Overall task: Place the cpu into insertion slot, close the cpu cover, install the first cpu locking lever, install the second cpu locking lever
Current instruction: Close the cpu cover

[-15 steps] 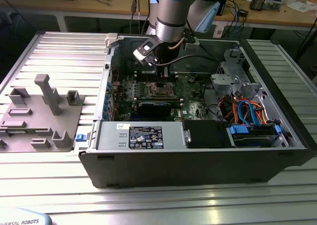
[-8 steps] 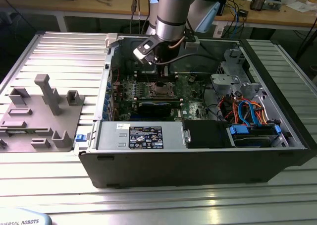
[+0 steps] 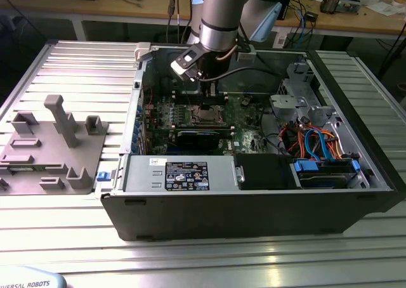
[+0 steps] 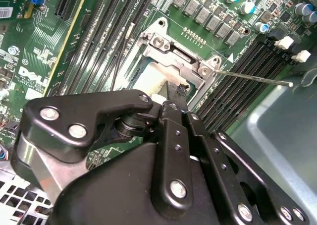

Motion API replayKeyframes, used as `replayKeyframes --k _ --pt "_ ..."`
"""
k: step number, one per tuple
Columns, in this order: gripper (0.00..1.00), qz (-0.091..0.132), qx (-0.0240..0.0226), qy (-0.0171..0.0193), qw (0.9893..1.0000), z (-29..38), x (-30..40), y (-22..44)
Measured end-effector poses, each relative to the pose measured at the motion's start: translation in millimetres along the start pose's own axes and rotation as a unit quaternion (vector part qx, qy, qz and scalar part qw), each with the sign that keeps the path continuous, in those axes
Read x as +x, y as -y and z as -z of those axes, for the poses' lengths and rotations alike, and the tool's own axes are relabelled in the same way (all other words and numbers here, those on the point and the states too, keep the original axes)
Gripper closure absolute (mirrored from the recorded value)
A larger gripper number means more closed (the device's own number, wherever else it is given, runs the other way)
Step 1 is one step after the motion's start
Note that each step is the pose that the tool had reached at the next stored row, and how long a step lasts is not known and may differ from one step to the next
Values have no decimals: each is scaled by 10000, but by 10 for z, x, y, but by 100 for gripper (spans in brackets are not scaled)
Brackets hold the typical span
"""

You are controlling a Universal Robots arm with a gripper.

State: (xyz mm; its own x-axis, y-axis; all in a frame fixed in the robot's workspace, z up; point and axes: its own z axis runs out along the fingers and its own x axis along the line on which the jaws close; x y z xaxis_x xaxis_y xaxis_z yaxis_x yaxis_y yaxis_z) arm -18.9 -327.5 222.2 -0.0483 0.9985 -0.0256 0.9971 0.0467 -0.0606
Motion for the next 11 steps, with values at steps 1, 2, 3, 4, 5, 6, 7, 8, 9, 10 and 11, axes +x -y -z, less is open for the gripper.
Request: replayKeyframes --k 1,2,3,4,5,6,7,8,9,10,11 --pt "89 0 0 0 10000 7 0 0" --pt "89 0 0 0 10000 12 0 1" --pt "89 0 0 -1 10000 20 -1 1" --pt "89 0 0 -2 10000 30 -1 2" --pt "89 0 0 -2 10000 37 -1 2" --pt "89 0 0 -3 10000 43 -1 3" --pt "89 0 0 -3 10000 48 -1 3" --pt "89 0 0 -3 10000 59 -1 3" --pt "89 0 -1 -4 10000 62 -1 3" --pt "89 0 -1 -6 10000 62 -1 2" --pt "89 0 0 -4 10000 66 -2 2"
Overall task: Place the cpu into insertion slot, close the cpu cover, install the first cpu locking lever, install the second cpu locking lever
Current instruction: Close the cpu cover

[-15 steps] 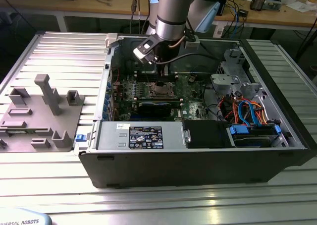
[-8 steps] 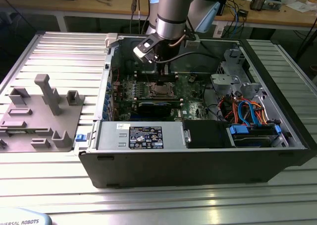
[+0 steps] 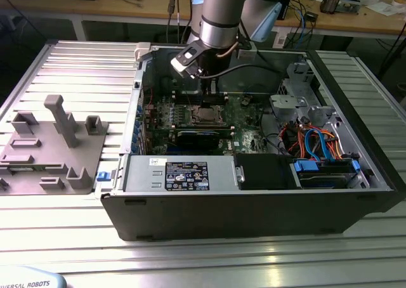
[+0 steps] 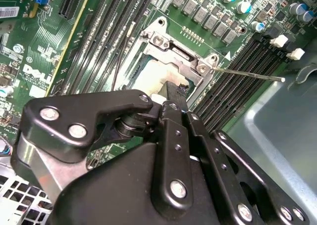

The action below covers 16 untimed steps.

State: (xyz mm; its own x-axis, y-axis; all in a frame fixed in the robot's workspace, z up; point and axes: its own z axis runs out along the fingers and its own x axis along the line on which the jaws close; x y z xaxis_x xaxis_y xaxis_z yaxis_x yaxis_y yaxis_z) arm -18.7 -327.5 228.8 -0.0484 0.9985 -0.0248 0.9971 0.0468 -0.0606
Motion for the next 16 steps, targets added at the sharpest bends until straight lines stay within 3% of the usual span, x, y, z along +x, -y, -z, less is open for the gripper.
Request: replayKeyframes --k 9,16 --pt "89 0 0 -1 10000 135 -4 7" --pt "89 0 0 -3 10000 137 -3 8"
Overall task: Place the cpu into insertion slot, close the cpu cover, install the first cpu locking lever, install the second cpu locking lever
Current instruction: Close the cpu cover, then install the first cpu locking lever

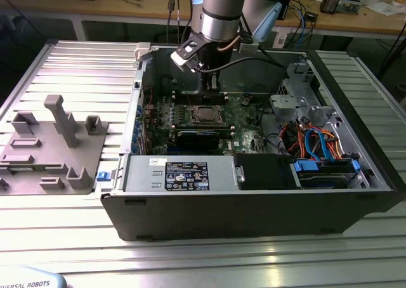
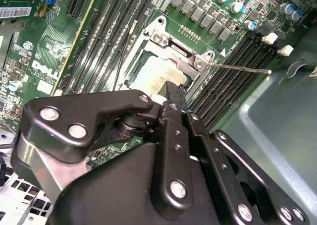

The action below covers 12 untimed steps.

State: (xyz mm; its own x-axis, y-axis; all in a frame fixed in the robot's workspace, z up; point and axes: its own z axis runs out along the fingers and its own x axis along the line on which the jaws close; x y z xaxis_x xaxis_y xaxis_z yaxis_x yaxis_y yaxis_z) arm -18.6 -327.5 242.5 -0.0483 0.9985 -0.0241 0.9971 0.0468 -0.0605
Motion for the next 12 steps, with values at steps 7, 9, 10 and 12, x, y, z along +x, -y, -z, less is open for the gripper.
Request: replayKeyframes --k 7,9,10,12 --pt "89 0 0 -1 10000 0 0 0" --pt "89 7 0 -3 10000 0 0 0" --pt "89 23 -1 -2 10000 0 0 0" --pt "89 125 -2 5 9999 1 -1 -1"
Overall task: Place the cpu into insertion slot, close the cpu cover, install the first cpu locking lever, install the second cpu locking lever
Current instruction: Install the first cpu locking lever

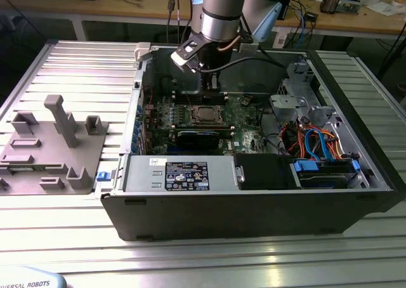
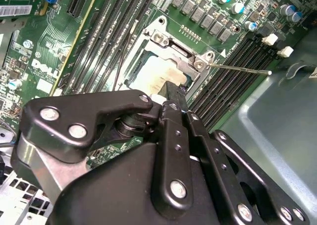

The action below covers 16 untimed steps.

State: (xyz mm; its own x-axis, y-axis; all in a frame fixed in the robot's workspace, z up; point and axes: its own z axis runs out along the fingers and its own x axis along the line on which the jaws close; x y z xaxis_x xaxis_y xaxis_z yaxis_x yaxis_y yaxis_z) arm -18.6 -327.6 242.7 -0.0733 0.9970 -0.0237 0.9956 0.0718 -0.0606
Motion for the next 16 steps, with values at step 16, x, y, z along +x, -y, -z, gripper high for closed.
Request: replayKeyframes --k 16 --pt "89 606 -15 36 9982 -1 0 1"
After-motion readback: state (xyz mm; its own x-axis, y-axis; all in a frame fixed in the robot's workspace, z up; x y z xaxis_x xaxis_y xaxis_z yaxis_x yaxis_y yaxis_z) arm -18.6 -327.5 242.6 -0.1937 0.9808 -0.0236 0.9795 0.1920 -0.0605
